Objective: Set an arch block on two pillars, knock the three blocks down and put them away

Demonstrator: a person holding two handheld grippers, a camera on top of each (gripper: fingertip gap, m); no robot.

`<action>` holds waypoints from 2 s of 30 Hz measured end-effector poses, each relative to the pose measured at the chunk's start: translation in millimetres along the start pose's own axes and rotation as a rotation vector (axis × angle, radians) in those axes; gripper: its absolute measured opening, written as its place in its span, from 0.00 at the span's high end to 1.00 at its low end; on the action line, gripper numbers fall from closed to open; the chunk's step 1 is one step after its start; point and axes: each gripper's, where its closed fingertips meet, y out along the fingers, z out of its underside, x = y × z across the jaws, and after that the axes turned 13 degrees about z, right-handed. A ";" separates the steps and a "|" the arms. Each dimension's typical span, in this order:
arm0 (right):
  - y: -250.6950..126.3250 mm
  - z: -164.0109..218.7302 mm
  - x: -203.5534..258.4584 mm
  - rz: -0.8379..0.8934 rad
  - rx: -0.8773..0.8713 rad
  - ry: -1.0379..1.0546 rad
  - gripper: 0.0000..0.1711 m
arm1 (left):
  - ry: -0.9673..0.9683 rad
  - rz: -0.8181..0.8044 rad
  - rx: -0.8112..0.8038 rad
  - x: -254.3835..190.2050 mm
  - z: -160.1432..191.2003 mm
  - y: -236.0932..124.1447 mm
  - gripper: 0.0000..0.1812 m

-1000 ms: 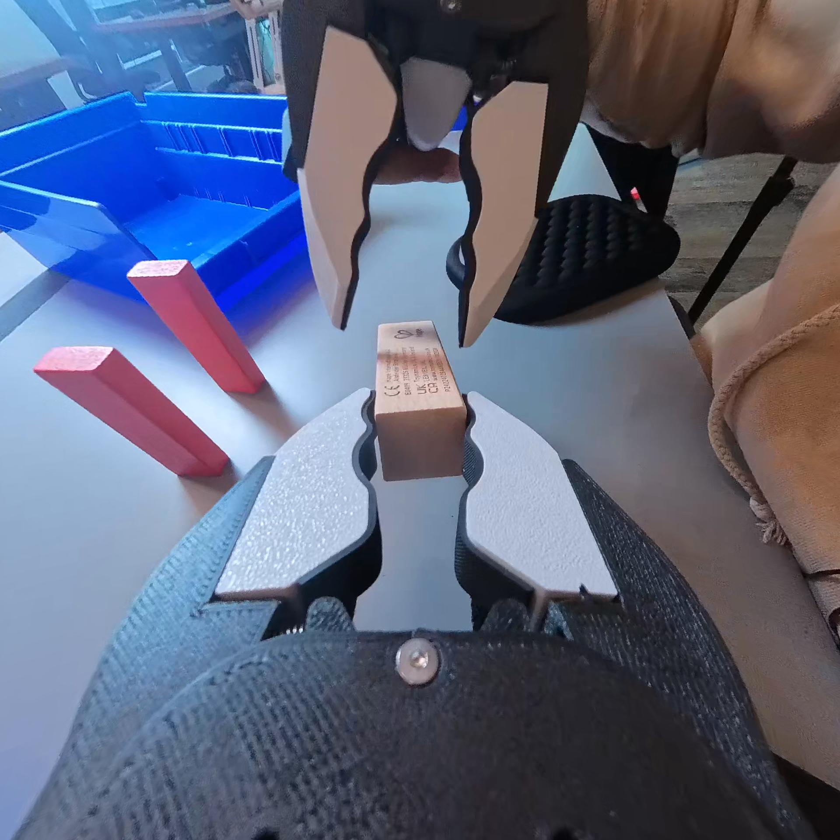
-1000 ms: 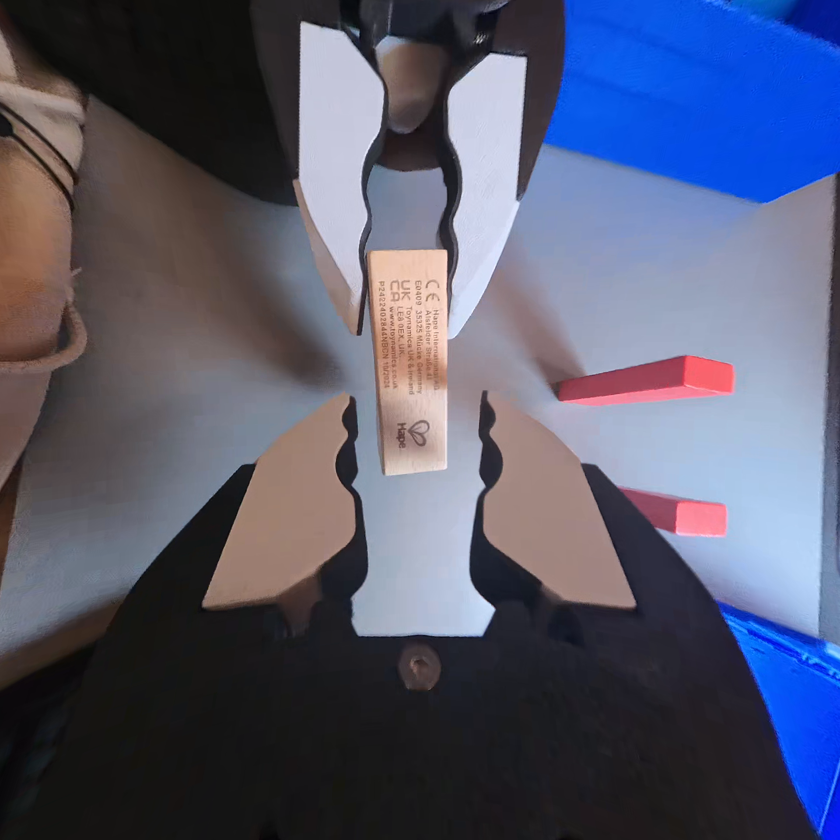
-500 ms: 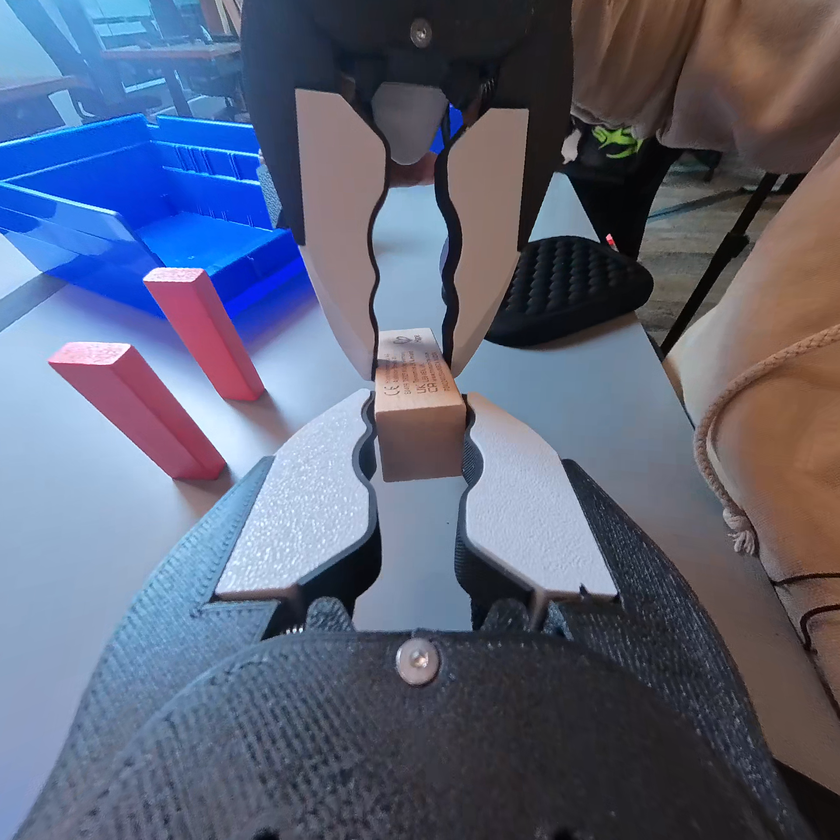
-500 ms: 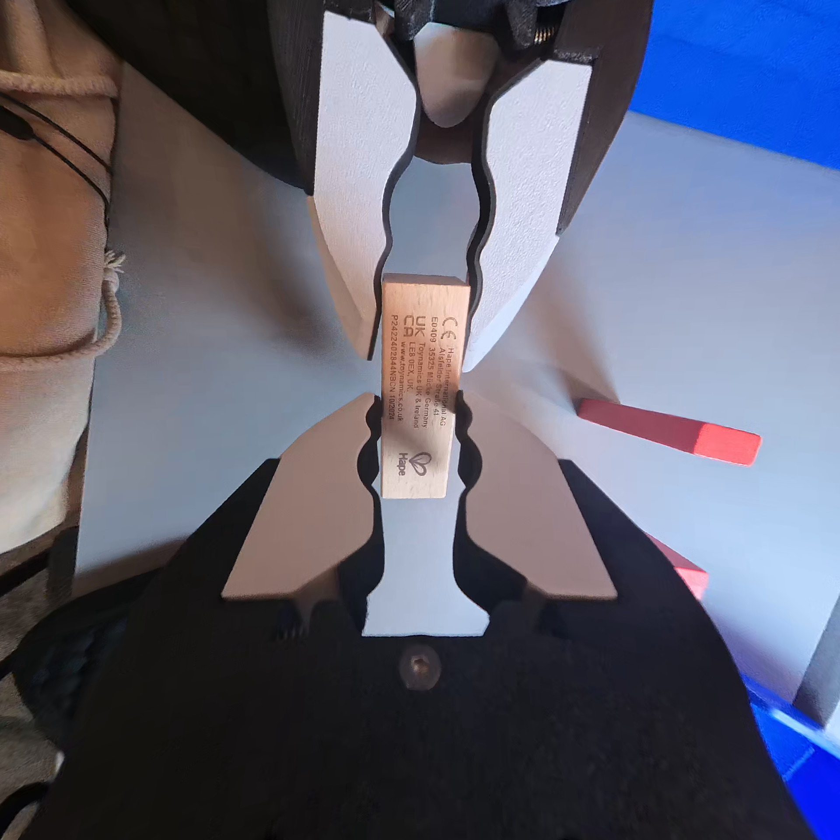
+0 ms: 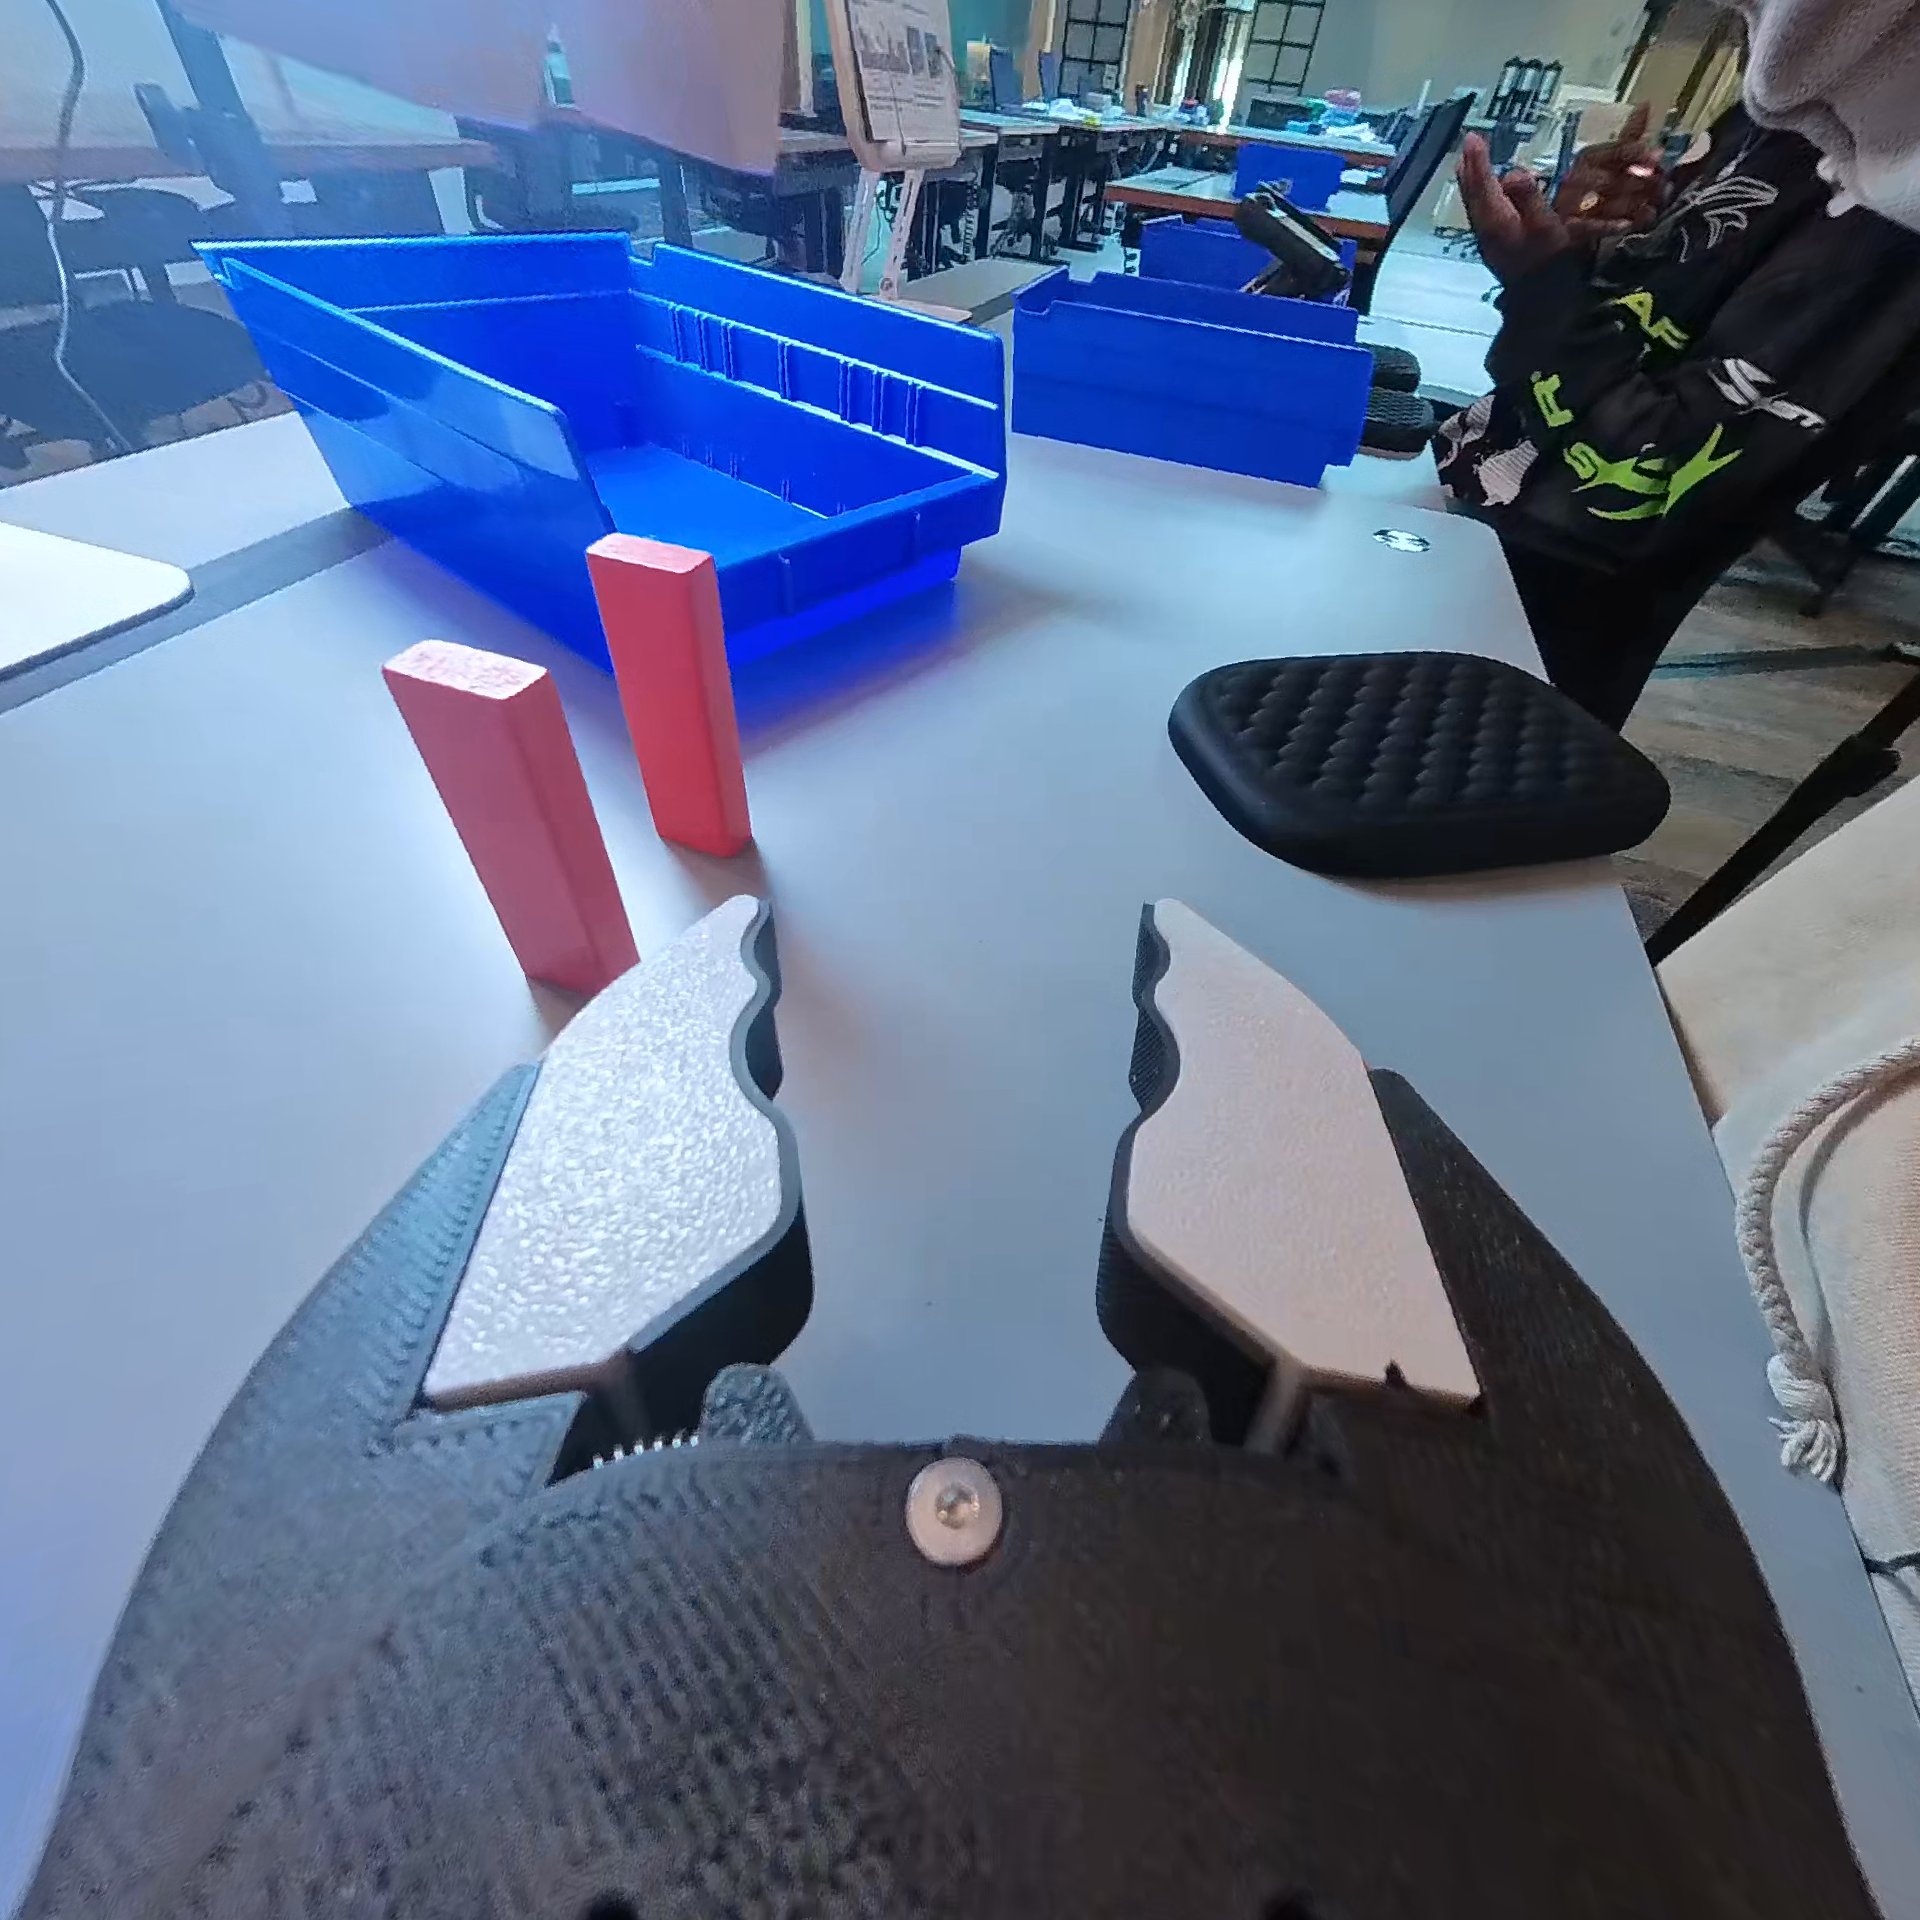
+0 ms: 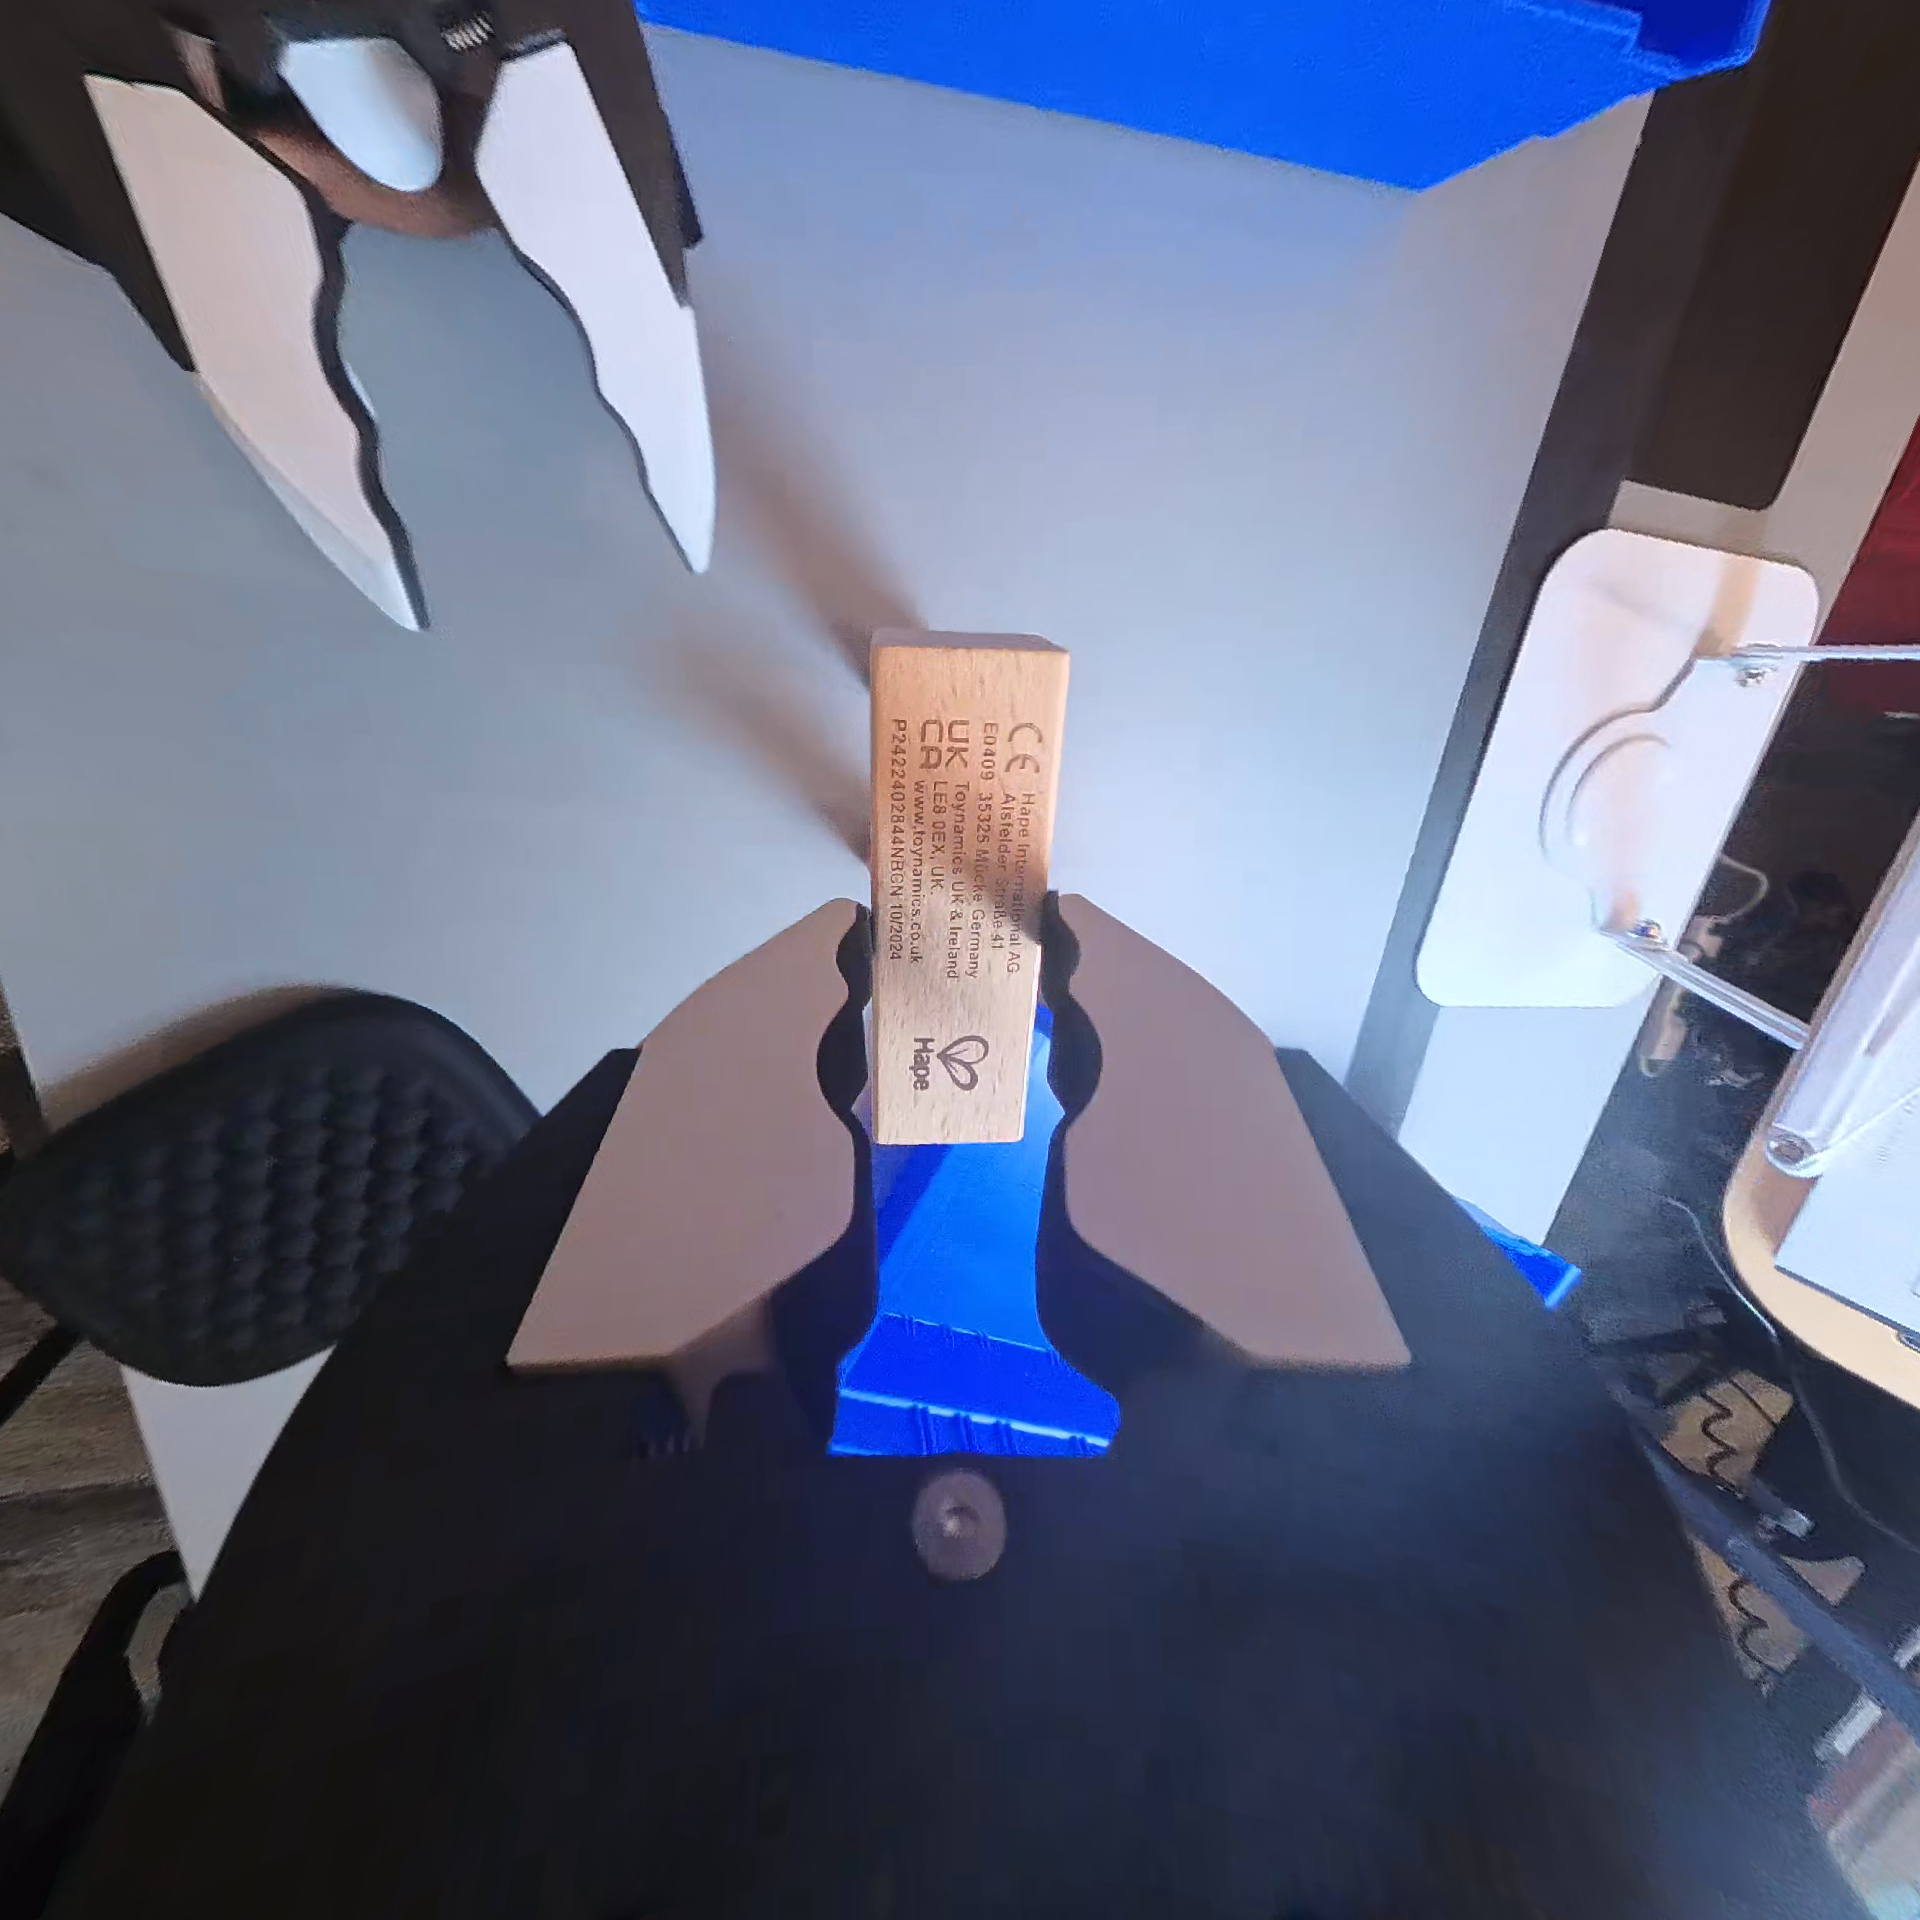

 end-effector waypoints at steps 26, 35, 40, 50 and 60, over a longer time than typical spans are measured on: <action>73.6 20.1 6.3 -0.087 0.047 0.042 0.82 | 0.033 0.029 0.100 -3.9 16.2 10.2 0.68; 75.4 21.6 7.6 -0.091 0.060 0.039 0.82 | 0.037 0.032 0.117 -4.8 18.9 11.7 0.68; 76.5 22.6 8.2 -0.091 0.066 0.038 0.82 | 0.039 0.033 0.120 -5.2 19.5 12.1 0.68; 74.4 24.0 7.6 -0.087 0.075 0.036 0.81 | 0.020 0.009 0.128 0.1 21.9 12.4 0.68; 73.4 24.9 8.2 -0.085 0.083 0.036 0.82 | 0.028 0.005 0.133 0.0 22.3 12.7 0.67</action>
